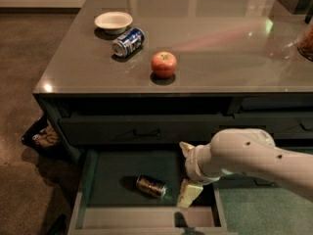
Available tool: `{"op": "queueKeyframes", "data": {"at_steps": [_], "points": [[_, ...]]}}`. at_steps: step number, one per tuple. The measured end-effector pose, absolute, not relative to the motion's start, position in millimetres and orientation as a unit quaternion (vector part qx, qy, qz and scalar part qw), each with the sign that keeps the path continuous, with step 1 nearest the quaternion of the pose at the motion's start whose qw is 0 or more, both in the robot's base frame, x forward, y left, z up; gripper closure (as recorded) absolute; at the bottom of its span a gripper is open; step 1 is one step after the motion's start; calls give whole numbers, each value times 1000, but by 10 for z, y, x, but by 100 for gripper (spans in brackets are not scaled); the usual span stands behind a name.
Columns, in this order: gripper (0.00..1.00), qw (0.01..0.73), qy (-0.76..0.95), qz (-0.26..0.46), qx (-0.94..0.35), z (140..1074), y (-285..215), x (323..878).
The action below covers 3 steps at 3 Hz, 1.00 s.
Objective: Pick orange can from middle drawer and place on counter
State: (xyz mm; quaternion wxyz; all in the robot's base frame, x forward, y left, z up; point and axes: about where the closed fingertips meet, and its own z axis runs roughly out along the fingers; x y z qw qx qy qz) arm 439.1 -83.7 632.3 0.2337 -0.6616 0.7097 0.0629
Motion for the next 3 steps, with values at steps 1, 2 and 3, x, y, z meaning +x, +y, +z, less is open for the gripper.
{"op": "queueKeyframes", "data": {"at_steps": [1, 2, 3], "points": [[0, 240, 724, 53, -644, 6272, -786, 4459], [0, 240, 724, 53, -644, 6273, -786, 4459], [0, 230, 724, 68, -646, 6039, -719, 4439]]}}
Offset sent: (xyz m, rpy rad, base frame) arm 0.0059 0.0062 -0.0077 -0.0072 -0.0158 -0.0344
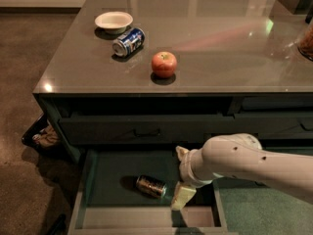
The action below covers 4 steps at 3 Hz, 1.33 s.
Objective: Pick orange can from middle drawer and place on counter
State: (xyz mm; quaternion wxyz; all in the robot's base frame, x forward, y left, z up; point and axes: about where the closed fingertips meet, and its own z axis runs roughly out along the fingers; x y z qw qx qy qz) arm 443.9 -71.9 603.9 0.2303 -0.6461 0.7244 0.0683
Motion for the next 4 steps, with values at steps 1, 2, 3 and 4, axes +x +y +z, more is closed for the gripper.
{"op": "queueKeyframes", "data": {"at_steps": [1, 2, 3, 4], "points": [[0, 211, 723, 84, -653, 5613, -564, 4390], [0, 197, 722, 89, -657, 5263, -414, 4315], [0, 202, 738, 95, -637, 4995, -265, 4400], [0, 202, 738, 95, -637, 4995, -265, 4400]]}}
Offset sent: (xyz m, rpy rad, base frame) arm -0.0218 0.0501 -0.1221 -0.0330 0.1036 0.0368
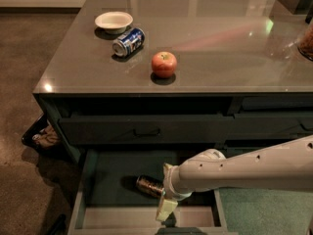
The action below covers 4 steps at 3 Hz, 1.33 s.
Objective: Pick orange can from middle drawer and place on counter
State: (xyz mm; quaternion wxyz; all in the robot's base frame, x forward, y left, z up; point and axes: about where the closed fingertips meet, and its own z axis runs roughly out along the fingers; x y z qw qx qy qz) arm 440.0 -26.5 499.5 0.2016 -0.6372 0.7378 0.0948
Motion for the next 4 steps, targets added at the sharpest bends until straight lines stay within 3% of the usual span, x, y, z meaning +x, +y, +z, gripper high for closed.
{"op": "queueKeyframes", "data": {"at_steps": [4], "points": [[0, 210, 720, 146, -645, 4203, 227, 4827]]}}
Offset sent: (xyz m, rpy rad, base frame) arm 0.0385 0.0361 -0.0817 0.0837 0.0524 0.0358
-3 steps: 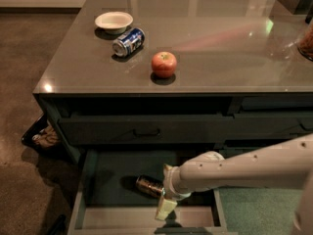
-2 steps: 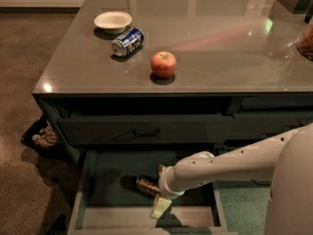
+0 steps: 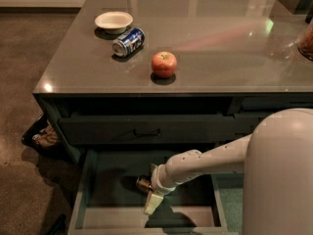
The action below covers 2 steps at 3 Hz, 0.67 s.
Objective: Pick orange can from middle drawer and place on counter
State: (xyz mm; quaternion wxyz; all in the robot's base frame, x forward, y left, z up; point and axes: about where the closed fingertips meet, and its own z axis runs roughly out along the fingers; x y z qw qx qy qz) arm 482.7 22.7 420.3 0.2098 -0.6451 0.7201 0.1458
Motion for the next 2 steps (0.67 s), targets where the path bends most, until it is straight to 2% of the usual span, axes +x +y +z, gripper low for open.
{"op": "queueKeyframes", "data": {"at_steps": [1, 2], "points": [[0, 204, 721, 151, -645, 3741, 444, 4987], [0, 204, 721, 151, -645, 3741, 444, 4987]]}}
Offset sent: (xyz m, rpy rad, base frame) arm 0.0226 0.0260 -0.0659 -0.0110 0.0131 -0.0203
